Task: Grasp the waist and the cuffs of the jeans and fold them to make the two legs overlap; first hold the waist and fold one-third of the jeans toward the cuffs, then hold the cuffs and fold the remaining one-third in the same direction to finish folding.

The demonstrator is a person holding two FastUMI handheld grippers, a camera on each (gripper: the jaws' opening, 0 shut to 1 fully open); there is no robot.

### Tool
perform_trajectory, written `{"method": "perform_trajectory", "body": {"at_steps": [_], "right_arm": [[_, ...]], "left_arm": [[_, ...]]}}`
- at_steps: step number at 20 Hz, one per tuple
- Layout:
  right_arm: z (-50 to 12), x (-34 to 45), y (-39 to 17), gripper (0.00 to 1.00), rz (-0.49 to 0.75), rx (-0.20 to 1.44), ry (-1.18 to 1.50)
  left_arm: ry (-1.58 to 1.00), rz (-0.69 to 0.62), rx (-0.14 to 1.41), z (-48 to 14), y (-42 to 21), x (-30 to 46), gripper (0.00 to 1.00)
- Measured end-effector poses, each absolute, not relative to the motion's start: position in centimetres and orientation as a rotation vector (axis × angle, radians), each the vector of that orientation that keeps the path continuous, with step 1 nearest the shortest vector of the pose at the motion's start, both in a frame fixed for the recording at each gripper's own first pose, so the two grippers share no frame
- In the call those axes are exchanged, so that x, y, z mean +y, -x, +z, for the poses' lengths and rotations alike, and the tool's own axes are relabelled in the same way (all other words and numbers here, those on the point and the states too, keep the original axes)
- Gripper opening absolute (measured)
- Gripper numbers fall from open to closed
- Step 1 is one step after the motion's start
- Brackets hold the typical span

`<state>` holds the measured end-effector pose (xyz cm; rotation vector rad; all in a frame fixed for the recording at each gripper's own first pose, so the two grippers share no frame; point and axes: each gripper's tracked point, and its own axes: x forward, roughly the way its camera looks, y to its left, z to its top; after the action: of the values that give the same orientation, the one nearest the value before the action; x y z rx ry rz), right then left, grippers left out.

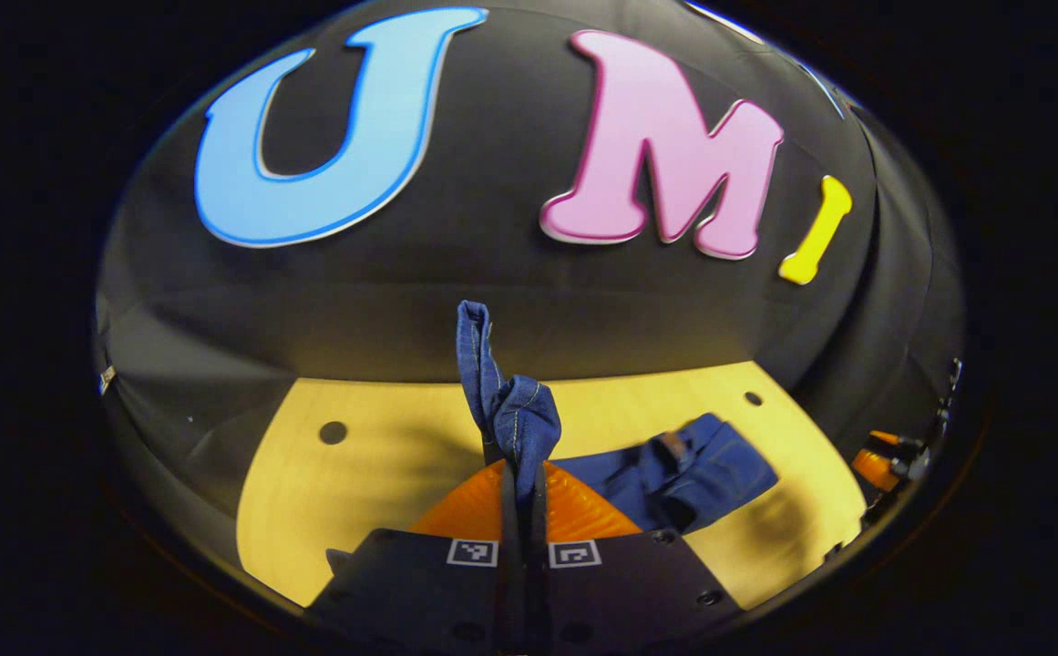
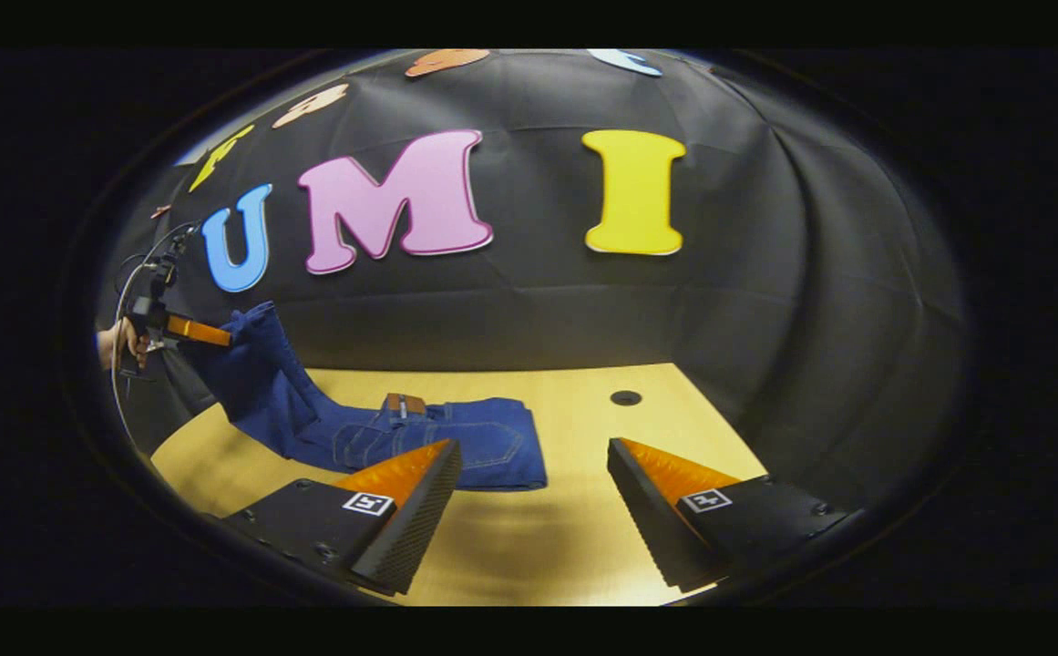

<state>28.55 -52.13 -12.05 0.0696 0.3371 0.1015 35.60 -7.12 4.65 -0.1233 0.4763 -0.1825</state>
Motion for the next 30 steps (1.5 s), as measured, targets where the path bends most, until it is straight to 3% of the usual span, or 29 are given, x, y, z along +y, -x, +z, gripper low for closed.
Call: {"method": "perform_trajectory", "body": {"at_steps": [5, 13, 20, 23, 24, 27, 28, 29, 30], "right_arm": [[-10.5, -55.9, -26.9, 0.98, 0.044, 0.325, -0.091], [-8.8, -60.5, -23.6, 0.98, -0.057, 0.302, -0.129], [-9.0, -62.0, -19.8, 0.98, -0.108, 0.319, -0.157], [-8.7, -61.3, -18.7, 0.98, -0.106, 0.318, -0.18], [-8.5, -60.9, -18.4, 0.98, -0.1, 0.319, -0.185], [-7.6, -59.5, -17.4, 0.98, -0.074, 0.314, -0.179], [-7.0, -59.1, -17.1, 0.98, -0.065, 0.307, -0.17], [-6.3, -58.7, -16.8, 0.98, -0.053, 0.296, -0.16], [-5.5, -58.3, -16.4, 0.98, -0.043, 0.283, -0.151]], "left_arm": [[0.105, -0.278, 0.473, 6.9, -36.6, -18.7, 0.06], [0.187, -0.462, 0.583, 1.4, -38.6, -34.8, 0.06], [0.169, -0.449, 0.682, -5.4, -40.6, -41.2, 0.06], [0.213, -0.451, 0.745, -7.6, -39.7, -42.4, 0.14], [0.252, -0.459, 0.739, -7.4, -39.2, -42.5, 0.13], [0.333, -0.456, 0.648, -4.4, -37.2, -40.9, 0.77], [0.328, -0.44, 0.608, -3.4, -36.3, -39.4, 0.83], [0.314, -0.423, 0.562, -2.0, -35.3, -37.7, 0.95], [0.29, -0.403, 0.508, -0.2, -34.3, -35.7, 0.95]]}}
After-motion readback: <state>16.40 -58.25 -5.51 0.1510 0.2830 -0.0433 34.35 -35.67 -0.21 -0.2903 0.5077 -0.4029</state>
